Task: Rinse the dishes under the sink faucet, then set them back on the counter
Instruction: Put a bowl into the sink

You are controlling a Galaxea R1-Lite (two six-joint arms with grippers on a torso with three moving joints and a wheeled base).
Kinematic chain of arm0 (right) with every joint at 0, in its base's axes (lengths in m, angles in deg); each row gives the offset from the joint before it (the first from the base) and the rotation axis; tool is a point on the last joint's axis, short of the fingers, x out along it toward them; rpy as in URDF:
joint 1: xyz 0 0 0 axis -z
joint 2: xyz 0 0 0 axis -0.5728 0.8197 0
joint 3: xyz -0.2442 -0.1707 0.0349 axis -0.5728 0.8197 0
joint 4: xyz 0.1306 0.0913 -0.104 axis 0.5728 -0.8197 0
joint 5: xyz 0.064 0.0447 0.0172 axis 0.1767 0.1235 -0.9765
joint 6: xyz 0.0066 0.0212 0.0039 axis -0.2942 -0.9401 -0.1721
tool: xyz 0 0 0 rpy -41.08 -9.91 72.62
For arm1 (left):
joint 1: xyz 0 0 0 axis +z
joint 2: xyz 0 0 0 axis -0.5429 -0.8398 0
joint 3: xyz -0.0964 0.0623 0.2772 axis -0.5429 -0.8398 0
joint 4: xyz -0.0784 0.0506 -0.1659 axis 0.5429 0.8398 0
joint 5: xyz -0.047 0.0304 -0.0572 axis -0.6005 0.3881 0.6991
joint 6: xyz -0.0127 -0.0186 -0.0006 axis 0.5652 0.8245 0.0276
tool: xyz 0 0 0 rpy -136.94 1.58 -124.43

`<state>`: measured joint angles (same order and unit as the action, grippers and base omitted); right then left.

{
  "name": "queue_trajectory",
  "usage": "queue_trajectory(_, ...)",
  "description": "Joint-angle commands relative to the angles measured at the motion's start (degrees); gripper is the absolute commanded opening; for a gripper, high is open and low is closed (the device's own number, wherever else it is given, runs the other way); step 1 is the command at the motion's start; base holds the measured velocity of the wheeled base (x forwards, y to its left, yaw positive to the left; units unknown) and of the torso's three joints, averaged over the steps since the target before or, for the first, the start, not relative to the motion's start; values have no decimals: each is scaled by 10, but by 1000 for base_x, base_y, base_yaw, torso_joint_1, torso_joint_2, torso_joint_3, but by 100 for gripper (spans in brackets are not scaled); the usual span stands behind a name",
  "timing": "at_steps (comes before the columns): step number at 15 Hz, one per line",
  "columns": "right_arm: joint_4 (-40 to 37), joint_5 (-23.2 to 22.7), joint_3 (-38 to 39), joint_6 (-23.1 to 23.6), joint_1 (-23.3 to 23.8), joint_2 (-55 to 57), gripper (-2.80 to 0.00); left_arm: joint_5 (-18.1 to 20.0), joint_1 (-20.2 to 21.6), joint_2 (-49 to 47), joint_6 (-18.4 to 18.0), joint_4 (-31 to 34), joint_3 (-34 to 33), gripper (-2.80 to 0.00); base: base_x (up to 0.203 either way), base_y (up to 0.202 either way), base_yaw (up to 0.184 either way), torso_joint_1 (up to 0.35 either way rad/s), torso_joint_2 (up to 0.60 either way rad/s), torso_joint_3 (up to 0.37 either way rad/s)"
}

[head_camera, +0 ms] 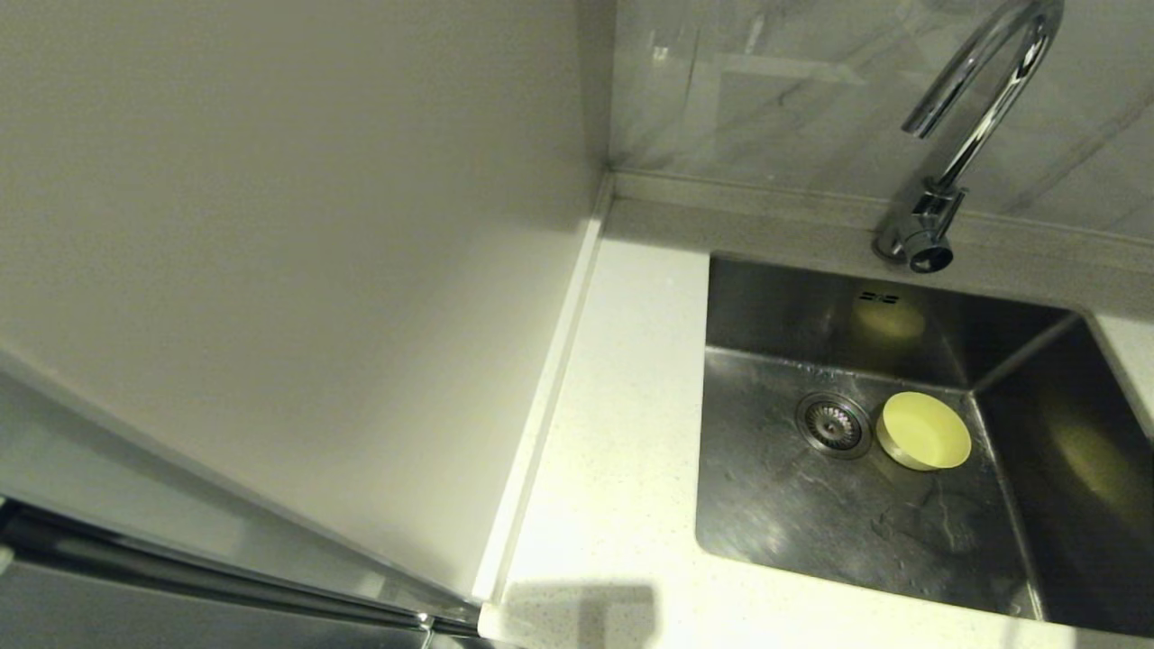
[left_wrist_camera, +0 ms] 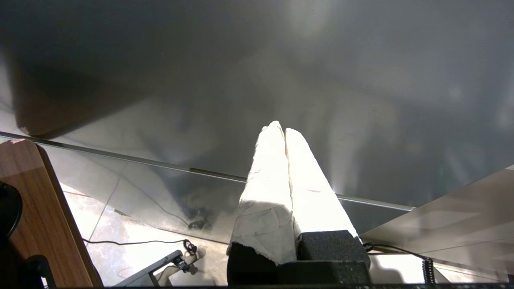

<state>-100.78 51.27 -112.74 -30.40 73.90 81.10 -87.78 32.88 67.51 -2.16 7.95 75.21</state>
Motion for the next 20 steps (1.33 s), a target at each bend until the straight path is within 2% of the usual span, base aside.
queue_trajectory(1, 15, 0, 1, -1, 24, 39, 0, 0, 0, 0, 0, 0, -2, -280, 0, 0, 0, 0, 0, 0)
queue_trajectory(5, 35, -12, 2, -3, 50, 71, 0, 0, 0, 0, 0, 0, -2, -280, 0, 0, 0, 0, 0, 0)
queue_trajectory(7, 35, -24, 1, -5, 53, 79, 0, 0, 0, 0, 0, 0, -2, -280, 0, 0, 0, 0, 0, 0)
queue_trajectory(20, 37, -26, 8, -6, 57, 95, 0, 0, 0, 0, 0, 0, -2, -280, 0, 0, 0, 0, 0, 0)
